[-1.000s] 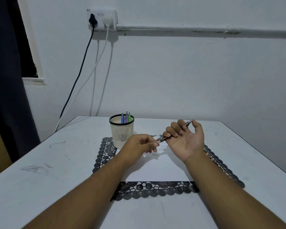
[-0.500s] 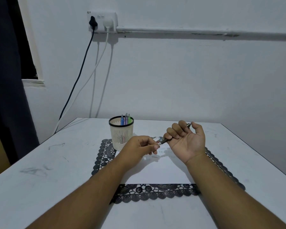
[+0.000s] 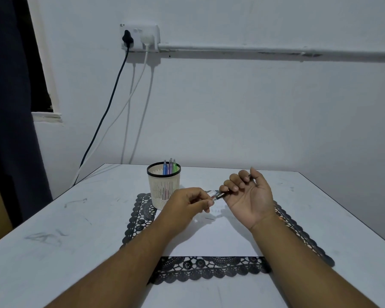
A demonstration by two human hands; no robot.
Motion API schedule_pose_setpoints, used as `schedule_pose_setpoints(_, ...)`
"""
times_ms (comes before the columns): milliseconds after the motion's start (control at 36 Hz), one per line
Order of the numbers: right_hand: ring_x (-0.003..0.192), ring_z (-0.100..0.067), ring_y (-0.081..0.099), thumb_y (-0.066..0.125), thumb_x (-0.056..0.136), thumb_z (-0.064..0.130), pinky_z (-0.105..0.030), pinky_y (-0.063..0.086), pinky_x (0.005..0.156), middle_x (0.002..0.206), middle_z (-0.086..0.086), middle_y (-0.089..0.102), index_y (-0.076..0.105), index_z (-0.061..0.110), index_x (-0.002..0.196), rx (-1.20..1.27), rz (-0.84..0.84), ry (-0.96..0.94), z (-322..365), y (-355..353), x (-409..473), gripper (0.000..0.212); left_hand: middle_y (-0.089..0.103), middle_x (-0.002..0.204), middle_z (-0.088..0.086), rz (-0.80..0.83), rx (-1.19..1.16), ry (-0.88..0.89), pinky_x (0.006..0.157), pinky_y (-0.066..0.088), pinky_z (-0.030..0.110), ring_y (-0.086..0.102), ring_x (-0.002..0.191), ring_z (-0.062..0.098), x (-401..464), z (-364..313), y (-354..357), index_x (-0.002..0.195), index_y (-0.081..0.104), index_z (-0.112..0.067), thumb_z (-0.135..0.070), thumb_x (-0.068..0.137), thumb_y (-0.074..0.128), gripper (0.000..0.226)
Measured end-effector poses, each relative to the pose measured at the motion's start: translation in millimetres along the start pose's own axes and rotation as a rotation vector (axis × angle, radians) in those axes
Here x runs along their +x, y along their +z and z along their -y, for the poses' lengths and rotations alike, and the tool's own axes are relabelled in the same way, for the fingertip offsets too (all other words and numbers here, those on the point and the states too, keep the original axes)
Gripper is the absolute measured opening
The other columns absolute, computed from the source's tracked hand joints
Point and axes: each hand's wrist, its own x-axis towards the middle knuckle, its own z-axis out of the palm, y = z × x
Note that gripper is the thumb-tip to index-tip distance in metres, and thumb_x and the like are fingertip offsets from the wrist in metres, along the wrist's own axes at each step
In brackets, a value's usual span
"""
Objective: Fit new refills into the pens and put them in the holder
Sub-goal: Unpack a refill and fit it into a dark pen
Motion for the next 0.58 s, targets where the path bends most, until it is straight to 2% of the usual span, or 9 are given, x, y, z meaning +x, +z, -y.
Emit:
schedule_pose_setpoints(83, 0.064, -0.023, 0.05, 0.043, 0.105, 0.033, -0.039, 0.048, 0.077, 0.067, -0.003, 0.045, 0.048, 0.016, 0.071, -0.06, -0.013, 0.021, 1, -1, 2, 0.038, 0.074, 0.079, 0.004, -0.034, 0.008, 0.022, 0.076, 0.051, 0.041, 0.062, 0.074, 0.014, 2, -1, -1, 0.085, 0.077, -0.023, -0.02, 0.093, 0.075, 0.009)
schedule_pose_setpoints(167, 0.075, -0.027, 0.063, 0.044, 0.106, 0.031, -0.044, 0.052, 0.085, 0.079, -0.009, 0.061, 0.054, 0.013, 0.079, -0.25, -0.037, 0.088, -2, -2, 3, 0.034, 0.074, 0.078, 0.003, -0.06, 0.03, 0.018, 0.074, 0.048, 0.037, 0.061, 0.073, 0.015, 5, -3, -6, 0.085, 0.077, -0.025, -0.022, 0.094, 0.074, 0.01)
schedule_pose_setpoints(222, 0.073, -0.025, 0.065, 0.046, 0.106, 0.033, -0.042, 0.054, 0.079, 0.086, -0.011, 0.067, 0.058, 0.013, 0.083, -0.363, -0.06, 0.1, -4, -2, 5, 0.032, 0.074, 0.079, 0.002, -0.056, 0.084, 0.004, 0.072, 0.048, 0.036, 0.061, 0.072, 0.014, 8, -6, -11, 0.085, 0.076, -0.026, -0.025, 0.095, 0.072, 0.012)
schedule_pose_setpoints(306, 0.063, -0.025, 0.065, 0.047, 0.106, 0.03, -0.036, 0.061, 0.061, 0.091, -0.017, 0.073, 0.059, 0.011, 0.088, -0.37, -0.118, 0.068, 1, -2, 6, 0.029, 0.075, 0.08, -0.003, -0.047, 0.186, -0.031, 0.069, 0.049, 0.03, 0.062, 0.069, 0.007, 7, -9, -22, 0.086, 0.075, -0.023, -0.028, 0.098, 0.068, 0.015)
schedule_pose_setpoints(389, 0.064, -0.028, 0.069, 0.048, 0.107, 0.022, -0.037, 0.064, 0.064, 0.096, -0.023, 0.075, 0.057, 0.008, 0.088, -0.381, -0.156, 0.019, 9, -5, 7, 0.025, 0.075, 0.083, -0.009, 0.002, 0.35, -0.091, 0.069, 0.051, 0.024, 0.065, 0.073, 0.005, -3, -6, -38, 0.091, 0.074, -0.026, -0.029, 0.101, 0.064, 0.015)
schedule_pose_setpoints(444, 0.063, -0.029, 0.069, 0.049, 0.106, 0.015, -0.038, 0.064, 0.066, 0.091, -0.022, 0.074, 0.057, 0.006, 0.088, -0.436, -0.188, -0.01, 10, -11, 10, 0.021, 0.074, 0.084, -0.013, 0.033, 0.546, -0.092, 0.073, 0.053, 0.024, 0.066, 0.077, 0.003, -13, -4, -50, 0.095, 0.075, -0.025, -0.027, 0.101, 0.063, 0.014)
schedule_pose_setpoints(528, 0.056, -0.021, 0.06, 0.052, 0.105, 0.008, -0.034, 0.06, 0.058, 0.08, -0.016, 0.067, 0.059, 0.007, 0.09, -0.59, -0.221, -0.026, 7, -22, 12, 0.016, 0.069, 0.095, -0.017, 0.064, 0.811, -0.059, 0.079, 0.052, 0.028, 0.062, 0.087, 0.004, -24, 4, -69, 0.099, 0.074, -0.026, -0.029, 0.101, 0.062, 0.013)
schedule_pose_setpoints(583, 0.054, -0.018, 0.057, 0.054, 0.104, 0.007, -0.035, 0.058, 0.062, 0.078, -0.015, 0.066, 0.061, 0.007, 0.09, -0.682, -0.206, -0.011, 1, -26, 13, 0.016, 0.064, 0.098, -0.02, 0.074, 0.922, -0.032, 0.077, 0.047, 0.024, 0.058, 0.092, 0.003, -30, 11, -78, 0.101, 0.071, -0.03, -0.034, 0.101, 0.06, 0.011)
